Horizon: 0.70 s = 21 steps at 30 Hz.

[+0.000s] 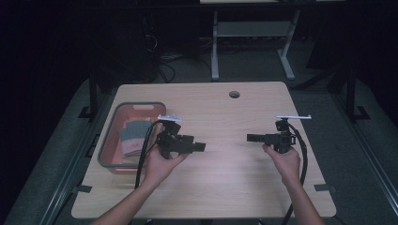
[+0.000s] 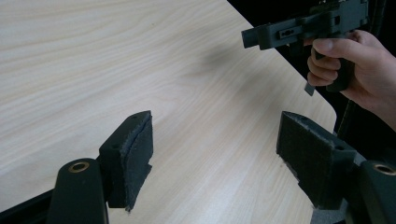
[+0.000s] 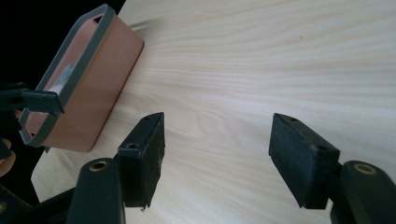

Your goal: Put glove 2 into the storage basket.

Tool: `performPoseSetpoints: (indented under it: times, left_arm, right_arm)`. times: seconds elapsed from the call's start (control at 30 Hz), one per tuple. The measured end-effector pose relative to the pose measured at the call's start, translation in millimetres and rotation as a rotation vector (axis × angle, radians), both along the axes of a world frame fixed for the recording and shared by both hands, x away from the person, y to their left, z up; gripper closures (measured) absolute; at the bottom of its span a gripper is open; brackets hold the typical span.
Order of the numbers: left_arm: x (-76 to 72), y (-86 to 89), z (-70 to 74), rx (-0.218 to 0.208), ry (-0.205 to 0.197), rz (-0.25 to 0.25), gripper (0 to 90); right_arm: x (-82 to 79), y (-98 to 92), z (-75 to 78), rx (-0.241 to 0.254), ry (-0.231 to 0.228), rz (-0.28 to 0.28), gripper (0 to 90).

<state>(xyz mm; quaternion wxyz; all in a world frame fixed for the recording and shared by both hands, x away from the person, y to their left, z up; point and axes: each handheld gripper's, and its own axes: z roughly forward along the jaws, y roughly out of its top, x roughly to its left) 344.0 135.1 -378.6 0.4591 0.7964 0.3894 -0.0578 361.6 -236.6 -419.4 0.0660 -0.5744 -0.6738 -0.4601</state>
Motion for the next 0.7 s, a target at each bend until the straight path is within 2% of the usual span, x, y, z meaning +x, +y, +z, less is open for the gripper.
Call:
performPoseSetpoints:
  times: [0.2,0.7]
  left_arm:
    - [-5.6,-5.0,-4.4,0.000,-0.013,-0.009,27.1]
    - [-19.2,-20.2,-25.6,-0.017,0.009,-0.057,26.9]
  right_arm:
    - [-8.7,-8.6,-9.2,0.005,0.017,-0.013,35.5]
    - [-27.6,-32.0,-26.8,0.013,0.037,-0.040,35.0]
